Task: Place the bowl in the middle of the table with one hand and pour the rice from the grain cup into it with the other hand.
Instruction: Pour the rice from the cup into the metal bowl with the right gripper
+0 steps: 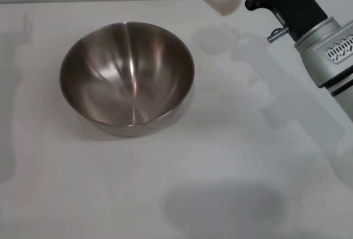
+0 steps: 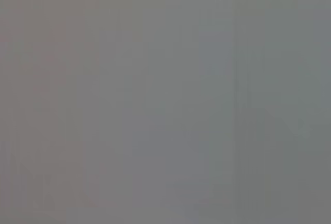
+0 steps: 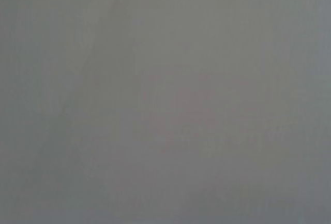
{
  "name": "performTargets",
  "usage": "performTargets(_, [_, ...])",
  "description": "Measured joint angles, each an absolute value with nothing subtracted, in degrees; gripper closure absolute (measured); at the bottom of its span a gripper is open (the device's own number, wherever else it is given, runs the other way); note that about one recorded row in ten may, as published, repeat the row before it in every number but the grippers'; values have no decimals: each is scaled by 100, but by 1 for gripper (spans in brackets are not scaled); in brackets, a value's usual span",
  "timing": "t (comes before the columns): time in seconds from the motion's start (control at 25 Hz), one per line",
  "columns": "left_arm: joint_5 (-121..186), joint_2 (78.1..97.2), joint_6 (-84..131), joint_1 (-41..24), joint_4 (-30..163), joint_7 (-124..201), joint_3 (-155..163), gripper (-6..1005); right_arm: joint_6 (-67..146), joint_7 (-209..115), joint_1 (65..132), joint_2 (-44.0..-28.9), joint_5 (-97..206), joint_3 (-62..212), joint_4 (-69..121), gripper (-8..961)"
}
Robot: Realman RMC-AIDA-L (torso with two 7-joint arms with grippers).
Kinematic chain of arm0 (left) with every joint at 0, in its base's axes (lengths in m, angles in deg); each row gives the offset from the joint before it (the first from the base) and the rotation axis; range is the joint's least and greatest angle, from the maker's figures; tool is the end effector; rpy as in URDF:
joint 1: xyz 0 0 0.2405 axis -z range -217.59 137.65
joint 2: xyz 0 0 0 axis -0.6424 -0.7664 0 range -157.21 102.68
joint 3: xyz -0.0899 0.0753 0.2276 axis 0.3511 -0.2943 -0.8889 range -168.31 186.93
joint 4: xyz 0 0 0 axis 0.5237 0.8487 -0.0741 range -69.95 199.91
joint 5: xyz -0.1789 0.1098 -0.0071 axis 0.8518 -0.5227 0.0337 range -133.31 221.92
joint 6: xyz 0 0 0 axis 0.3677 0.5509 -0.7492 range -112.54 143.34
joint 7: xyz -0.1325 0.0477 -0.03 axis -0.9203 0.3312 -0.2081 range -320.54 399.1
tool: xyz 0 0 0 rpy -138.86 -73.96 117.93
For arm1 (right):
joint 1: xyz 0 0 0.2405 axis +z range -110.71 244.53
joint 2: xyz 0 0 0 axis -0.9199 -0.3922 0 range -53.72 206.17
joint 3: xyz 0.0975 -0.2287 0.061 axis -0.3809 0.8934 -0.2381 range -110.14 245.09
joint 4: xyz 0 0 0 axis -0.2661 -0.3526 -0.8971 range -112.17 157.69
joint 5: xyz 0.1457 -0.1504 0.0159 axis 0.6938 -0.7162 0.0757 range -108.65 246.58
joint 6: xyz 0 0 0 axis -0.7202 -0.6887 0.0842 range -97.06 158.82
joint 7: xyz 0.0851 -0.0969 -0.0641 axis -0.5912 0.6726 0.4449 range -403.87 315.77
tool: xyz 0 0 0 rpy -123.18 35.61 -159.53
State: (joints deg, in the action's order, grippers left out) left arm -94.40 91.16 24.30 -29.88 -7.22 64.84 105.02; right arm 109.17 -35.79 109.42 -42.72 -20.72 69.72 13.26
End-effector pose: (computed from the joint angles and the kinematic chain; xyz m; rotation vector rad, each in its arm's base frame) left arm -0.2647 0.3898 0.1176 -1.3720 -0.6347 -0.5521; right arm 0.2075 0.3793 -0.0363 -1.7955 -0.0756 0.8082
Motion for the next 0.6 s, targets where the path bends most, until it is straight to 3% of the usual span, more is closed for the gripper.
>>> performTargets(0.6, [-9472,9118,6178,-2733,1601,5400,9665,241,10377,-3544,11181,-4286,-2189,6957,1179,951])
